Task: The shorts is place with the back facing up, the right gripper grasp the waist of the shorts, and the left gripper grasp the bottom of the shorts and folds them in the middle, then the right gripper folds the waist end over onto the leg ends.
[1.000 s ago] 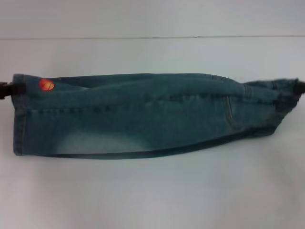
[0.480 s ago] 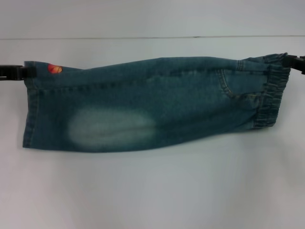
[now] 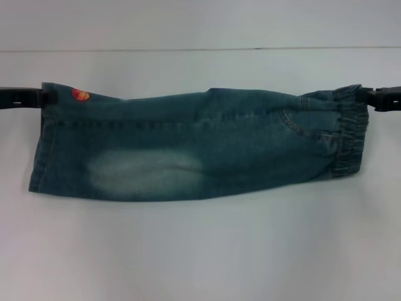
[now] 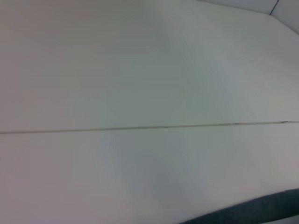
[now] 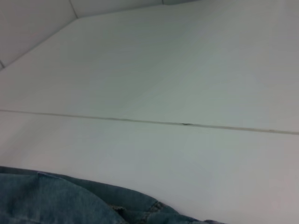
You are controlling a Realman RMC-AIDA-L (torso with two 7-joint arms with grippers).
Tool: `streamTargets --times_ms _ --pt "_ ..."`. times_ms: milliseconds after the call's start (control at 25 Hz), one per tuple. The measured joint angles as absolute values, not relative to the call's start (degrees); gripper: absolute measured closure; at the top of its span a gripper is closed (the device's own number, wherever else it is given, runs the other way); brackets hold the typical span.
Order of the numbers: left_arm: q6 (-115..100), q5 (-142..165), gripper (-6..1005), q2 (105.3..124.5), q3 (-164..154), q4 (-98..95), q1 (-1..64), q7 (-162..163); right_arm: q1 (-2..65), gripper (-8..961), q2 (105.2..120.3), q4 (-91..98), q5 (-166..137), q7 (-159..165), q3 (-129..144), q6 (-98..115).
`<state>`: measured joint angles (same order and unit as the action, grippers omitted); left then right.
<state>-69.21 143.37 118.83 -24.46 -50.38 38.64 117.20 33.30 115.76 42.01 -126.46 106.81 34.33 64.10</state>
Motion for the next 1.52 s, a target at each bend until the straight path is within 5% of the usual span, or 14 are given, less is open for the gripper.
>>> streamTargets --times_ms 880,1040,1160,1280,1400,1520 --pt "-53.2 143.6 864 123.88 -30.2 -49.9 36.7 118.2 33.8 749 116.53 40.1 -126.5 107.3 36.2 58.6" --pt "-52.5 143.5 674 123.92 -31.2 -49.5 36.7 118.3 33.6 564 116.55 40.1 -126.3 107.2 36.0 58.5" --pt "-52.5 143.4 544 123.93 -31.7 -49.7 36.7 118.3 33.4 324 116.57 40.1 -126.2 107.3 35.7 58.3" --pt "-52.7 143.2 420 124.05 -31.8 -50.2 36.8 118.4 33.2 258 116.74 40.2 -126.1 107.5 35.6 57.8" --pt "-52.8 141.9 181 124.13 -32.3 -50.9 36.7 118.4 32.3 192 117.11 41.1 -126.0 107.9 35.4 57.6" --pt "-53.3 140.4 160 124.09 -32.8 -51.1 36.5 118.4 31.2 192 117.31 41.9 -124.8 107.8 34.3 57.7"
